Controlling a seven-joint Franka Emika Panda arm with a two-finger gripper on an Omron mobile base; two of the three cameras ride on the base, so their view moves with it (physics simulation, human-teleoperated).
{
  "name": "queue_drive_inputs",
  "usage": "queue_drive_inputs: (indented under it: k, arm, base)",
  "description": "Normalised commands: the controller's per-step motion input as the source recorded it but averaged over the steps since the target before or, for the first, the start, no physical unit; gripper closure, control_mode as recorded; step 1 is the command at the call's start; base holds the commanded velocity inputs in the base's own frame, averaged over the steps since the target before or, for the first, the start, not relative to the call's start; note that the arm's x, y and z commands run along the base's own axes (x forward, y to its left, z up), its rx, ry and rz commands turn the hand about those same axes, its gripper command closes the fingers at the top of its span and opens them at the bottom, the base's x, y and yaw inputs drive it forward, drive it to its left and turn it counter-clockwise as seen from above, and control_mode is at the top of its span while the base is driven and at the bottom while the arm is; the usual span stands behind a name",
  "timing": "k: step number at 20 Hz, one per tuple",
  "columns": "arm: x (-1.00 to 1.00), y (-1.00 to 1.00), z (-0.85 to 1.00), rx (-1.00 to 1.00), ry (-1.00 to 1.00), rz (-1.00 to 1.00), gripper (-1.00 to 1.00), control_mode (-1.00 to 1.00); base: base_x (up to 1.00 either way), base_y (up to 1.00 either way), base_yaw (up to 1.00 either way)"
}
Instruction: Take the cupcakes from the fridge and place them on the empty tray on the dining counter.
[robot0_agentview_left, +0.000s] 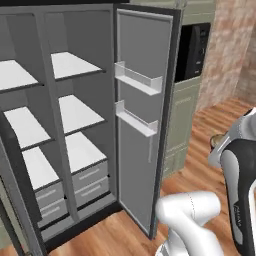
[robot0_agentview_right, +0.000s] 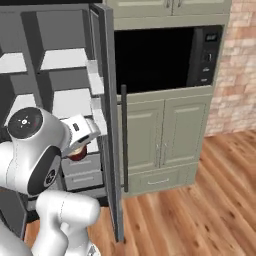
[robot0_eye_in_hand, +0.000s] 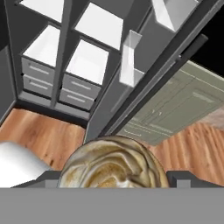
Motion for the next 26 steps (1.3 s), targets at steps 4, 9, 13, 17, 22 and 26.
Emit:
queue_drive_inputs:
  k: [4,9,13,17,22,26]
  arm:
    - [0.00,0.00,0.00,0.00,0.00,0.00,1.00,1.00]
    - [0.00,0.00,0.00,0.00,0.00,0.00,1.00,1.00]
    - [0.00,0.00,0.00,0.00,0.00,0.00,1.00,1.00]
    - [0.00,0.00,0.00,0.00,0.00,0.00,1.00,1.00]
    - [0.00,0.00,0.00,0.00,0.00,0.00,1.00,1.00]
    - [0.00,0.00,0.00,0.00,0.00,0.00,1.00,1.00]
  base:
    - [0.00,-0.26,-0.47]
    - [0.00,-0.36,-0.52]
    - [0.00,-0.47,-0.58]
    - [0.04,-0.42,-0.62]
    - [0.06,-0.44,-0.61]
    - [0.19,-0.23,-0.59]
